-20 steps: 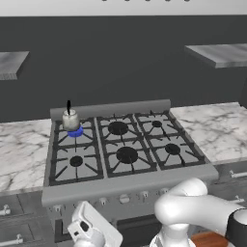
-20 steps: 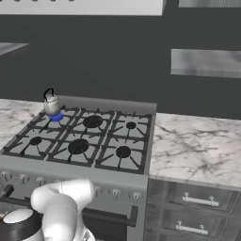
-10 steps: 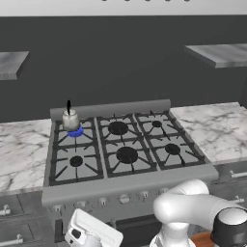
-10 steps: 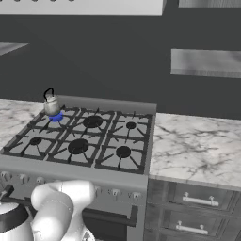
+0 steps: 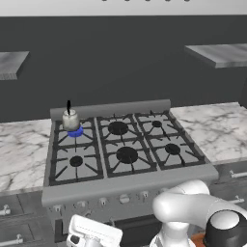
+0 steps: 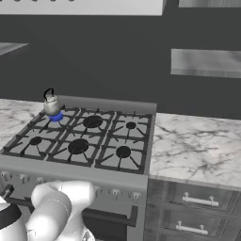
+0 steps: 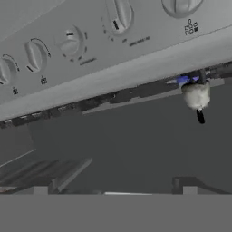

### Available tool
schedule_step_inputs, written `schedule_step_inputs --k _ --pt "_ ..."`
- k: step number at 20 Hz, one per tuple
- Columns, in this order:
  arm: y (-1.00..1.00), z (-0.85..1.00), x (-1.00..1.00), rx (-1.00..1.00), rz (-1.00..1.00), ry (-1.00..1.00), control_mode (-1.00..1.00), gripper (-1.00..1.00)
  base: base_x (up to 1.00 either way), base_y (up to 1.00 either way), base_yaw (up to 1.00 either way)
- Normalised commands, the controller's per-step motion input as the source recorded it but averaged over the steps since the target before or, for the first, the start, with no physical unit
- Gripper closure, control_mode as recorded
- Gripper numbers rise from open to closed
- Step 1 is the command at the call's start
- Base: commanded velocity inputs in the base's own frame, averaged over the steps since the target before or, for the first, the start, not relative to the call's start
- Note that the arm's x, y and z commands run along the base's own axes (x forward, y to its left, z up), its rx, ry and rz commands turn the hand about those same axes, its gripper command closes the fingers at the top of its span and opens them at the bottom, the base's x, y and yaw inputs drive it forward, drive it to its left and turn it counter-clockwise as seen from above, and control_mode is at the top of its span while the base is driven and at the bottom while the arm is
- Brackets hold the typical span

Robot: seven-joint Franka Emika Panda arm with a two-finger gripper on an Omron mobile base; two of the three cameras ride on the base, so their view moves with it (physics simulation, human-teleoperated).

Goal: The kettle is done boiling. Turn off the stove, then wait for 300 timesteps before moving the kettle to the dining table.

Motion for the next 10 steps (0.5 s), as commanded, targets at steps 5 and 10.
schedule_step_inputs --k 5,10 --pt "-0.02 -0.17 0.10 -0.06 0.11 0.02 -1.00 -1.00 0.00 0.00 0.00" --pt "0.00 -0.08 0.09 -0.02 0.06 0.01 -1.00 -1.00 0.00 0.00 0.00"
